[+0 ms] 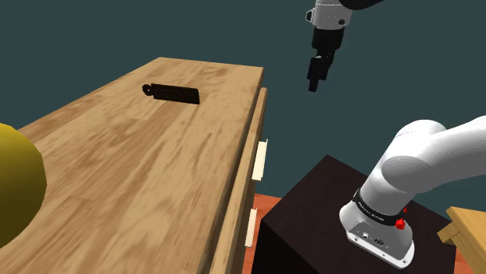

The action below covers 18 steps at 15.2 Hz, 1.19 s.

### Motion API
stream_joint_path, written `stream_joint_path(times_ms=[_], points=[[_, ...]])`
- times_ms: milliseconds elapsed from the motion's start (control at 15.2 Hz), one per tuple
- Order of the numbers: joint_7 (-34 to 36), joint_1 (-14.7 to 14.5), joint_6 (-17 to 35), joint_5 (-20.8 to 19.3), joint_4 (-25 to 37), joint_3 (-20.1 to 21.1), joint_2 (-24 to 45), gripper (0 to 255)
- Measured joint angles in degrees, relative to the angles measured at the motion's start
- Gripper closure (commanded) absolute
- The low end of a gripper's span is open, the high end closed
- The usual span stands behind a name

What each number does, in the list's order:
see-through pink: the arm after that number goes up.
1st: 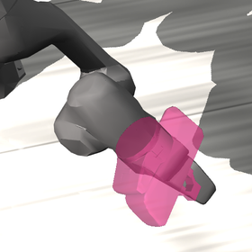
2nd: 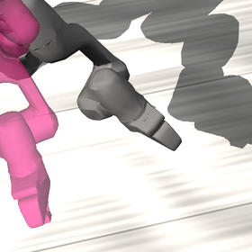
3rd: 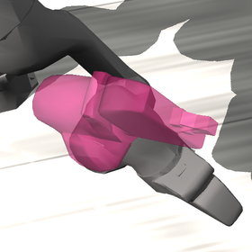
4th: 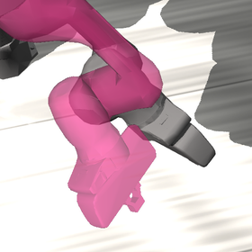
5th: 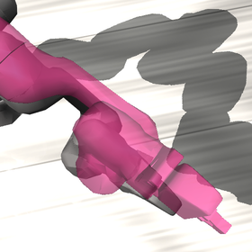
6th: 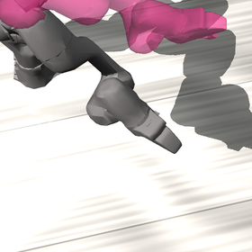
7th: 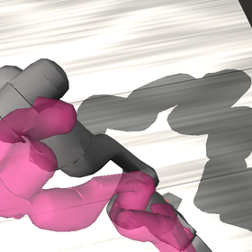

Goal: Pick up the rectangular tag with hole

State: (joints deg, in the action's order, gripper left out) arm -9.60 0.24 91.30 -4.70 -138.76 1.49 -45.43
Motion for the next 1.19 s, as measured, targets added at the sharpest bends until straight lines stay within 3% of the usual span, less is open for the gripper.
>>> stream_joint_path(times_ms=[462, 1188], points=[[1.0, -2.7, 4.4, 2.7, 4.5, 2.9, 8.0, 0], [2.6, -7.2, 10.3, 5.6, 19.2, 9.3, 26.2, 0]])
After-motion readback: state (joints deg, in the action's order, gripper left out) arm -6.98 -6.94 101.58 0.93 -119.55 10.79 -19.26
